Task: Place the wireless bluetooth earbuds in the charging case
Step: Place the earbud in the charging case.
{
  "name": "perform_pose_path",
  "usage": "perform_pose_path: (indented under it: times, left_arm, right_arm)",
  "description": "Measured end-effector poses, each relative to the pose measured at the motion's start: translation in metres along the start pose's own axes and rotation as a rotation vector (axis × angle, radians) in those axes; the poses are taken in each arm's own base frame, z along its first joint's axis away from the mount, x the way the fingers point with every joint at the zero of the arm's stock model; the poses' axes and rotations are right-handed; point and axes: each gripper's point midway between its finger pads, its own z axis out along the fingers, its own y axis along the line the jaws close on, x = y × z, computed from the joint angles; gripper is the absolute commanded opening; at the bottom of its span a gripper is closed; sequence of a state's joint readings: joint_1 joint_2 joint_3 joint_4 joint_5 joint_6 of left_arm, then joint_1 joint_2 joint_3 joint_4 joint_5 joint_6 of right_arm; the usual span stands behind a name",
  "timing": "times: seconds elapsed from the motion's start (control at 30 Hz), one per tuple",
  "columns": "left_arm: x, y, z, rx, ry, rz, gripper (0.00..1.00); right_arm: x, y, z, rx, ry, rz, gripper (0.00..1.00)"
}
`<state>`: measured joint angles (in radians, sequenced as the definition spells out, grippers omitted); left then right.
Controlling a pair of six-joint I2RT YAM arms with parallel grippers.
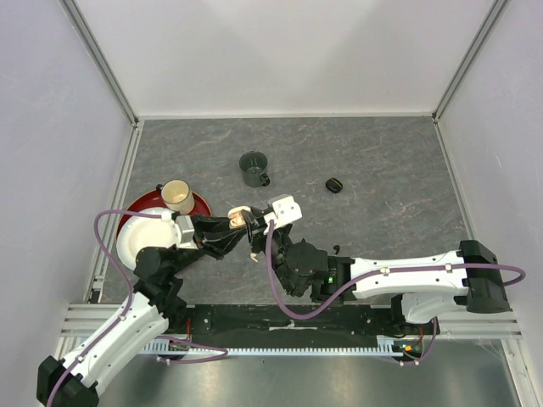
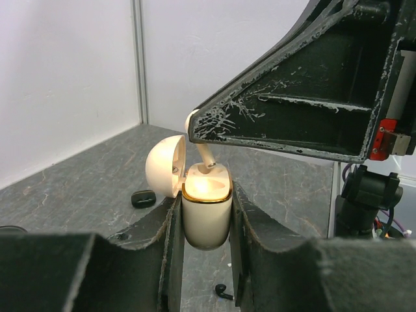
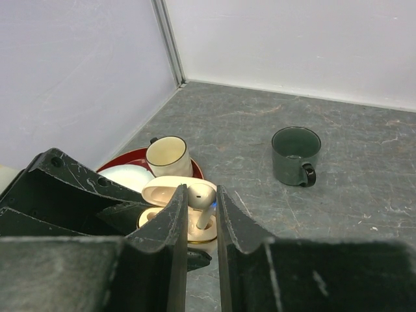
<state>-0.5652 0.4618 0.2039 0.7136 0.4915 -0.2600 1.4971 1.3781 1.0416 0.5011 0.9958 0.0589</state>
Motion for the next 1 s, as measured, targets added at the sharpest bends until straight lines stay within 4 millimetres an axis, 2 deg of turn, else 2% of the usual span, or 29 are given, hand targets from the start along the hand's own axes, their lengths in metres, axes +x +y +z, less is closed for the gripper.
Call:
perform_pose_path:
  times: [0.73, 1.0]
  left_arm:
    - [-0.0031, -0.0030, 0.0004, 0.014, -0.011, 0.005, 0.02]
    - [-0.0053, -0.0015, 0.0009, 0.005, -0.020, 0.008, 0.02]
  right_arm:
    - [0.0011, 0.0006, -0.0027, -0.035, -0.002, -0.011, 0.01]
    - [0.0000, 0.0088, -0.0047, -0.098, 0.001, -0.034, 0.01]
